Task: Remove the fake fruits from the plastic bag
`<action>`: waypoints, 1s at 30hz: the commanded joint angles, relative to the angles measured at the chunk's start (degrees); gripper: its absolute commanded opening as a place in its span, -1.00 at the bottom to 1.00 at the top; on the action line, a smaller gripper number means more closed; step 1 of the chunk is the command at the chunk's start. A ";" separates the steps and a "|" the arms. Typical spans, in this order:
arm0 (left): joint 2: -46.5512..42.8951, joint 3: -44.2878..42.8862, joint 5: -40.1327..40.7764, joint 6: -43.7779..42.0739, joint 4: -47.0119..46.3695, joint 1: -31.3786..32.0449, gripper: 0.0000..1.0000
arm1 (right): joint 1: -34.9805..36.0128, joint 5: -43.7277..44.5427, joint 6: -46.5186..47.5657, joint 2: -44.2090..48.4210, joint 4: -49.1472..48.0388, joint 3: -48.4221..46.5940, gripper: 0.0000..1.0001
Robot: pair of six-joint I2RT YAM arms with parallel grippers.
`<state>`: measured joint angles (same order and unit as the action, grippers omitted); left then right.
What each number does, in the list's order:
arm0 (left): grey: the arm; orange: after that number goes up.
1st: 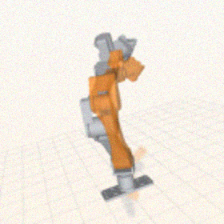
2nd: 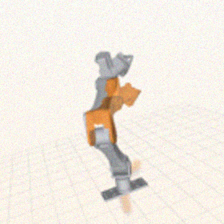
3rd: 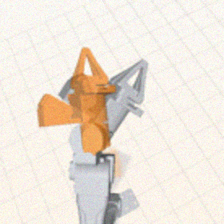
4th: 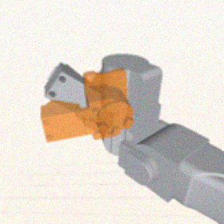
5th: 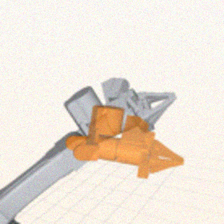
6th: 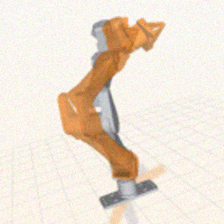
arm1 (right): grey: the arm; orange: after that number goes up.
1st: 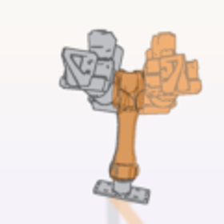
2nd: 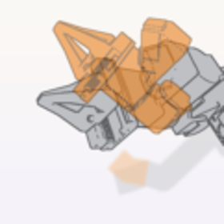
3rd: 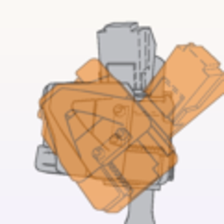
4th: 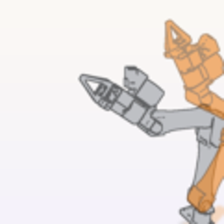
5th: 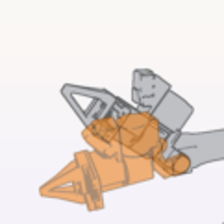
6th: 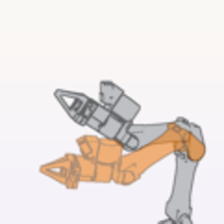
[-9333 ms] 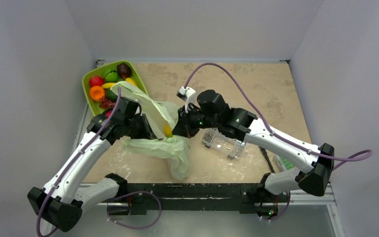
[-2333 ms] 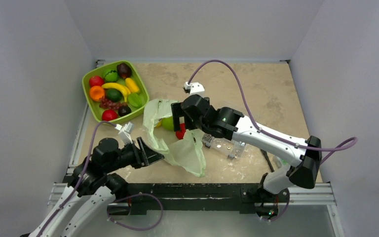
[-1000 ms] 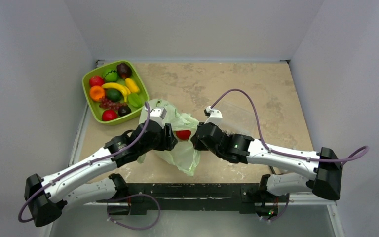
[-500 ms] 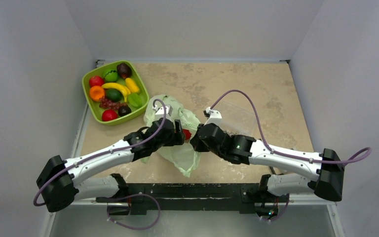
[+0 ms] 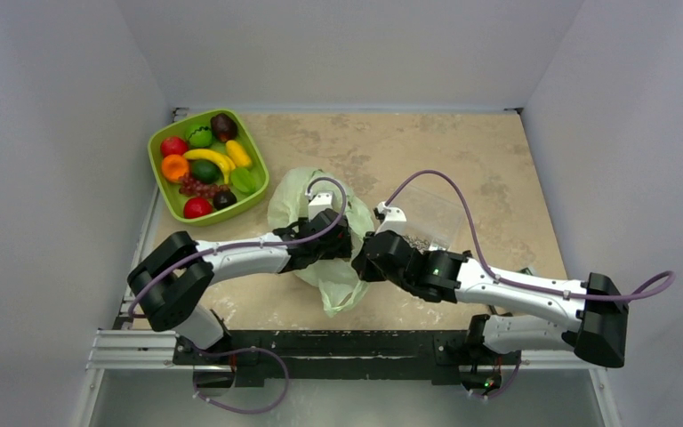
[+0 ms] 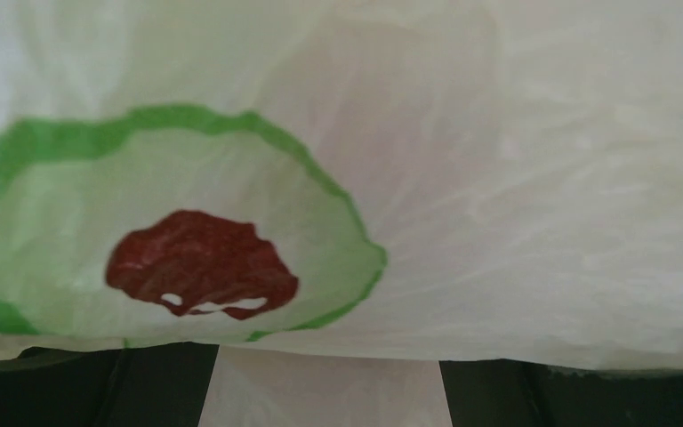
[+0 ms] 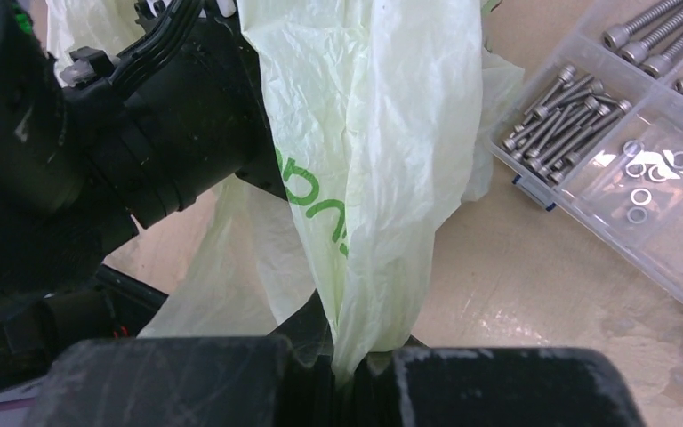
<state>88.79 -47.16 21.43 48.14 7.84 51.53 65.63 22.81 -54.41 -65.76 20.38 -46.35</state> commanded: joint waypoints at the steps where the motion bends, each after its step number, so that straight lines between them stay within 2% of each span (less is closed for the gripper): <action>1: 2.34 -0.02 0.15 -0.95 -1.95 -0.17 0.56 | 0.29 -0.13 -0.02 2.31 0.04 1.84 -1.00; 3: 2.87 -0.35 -0.35 -1.11 -0.46 -0.20 0.43 | 0.29 -0.22 0.13 2.14 -0.29 2.55 -1.00; 5: 2.11 0.02 -0.51 -1.45 0.65 -0.20 0.21 | 0.29 -0.14 0.43 1.31 -0.27 2.82 -1.00; 11: -8.67 1.60 -6.60 -7.30 2.89 -0.15 -0.32 | 0.29 0.08 1.54 -1.87 -2.07 3.32 -1.00; 20: -24.71 3.06 -17.91 -8.85 10.29 -0.55 -0.62 | 0.29 0.53 3.21 -4.82 -5.04 1.41 -1.00; 24: -29.92 4.46 -15.44 -8.60 13.28 -0.55 -0.60 | 0.29 0.75 3.52 -4.36 -5.37 0.83 -1.00; 28: -28.57 5.04 -13.66 -8.62 11.68 -1.34 -0.32 | 0.29 -0.20 3.60 -2.81 -5.32 0.65 -1.00; 30: -26.01 4.64 -11.12 -6.77 11.48 -1.78 -0.09 | 0.29 0.27 3.23 -1.99 -4.04 0.41 -1.00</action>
<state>59.57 -42.48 6.66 40.73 19.53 50.76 65.63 22.76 -51.48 -70.48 16.73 -43.62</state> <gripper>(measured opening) 0.357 0.005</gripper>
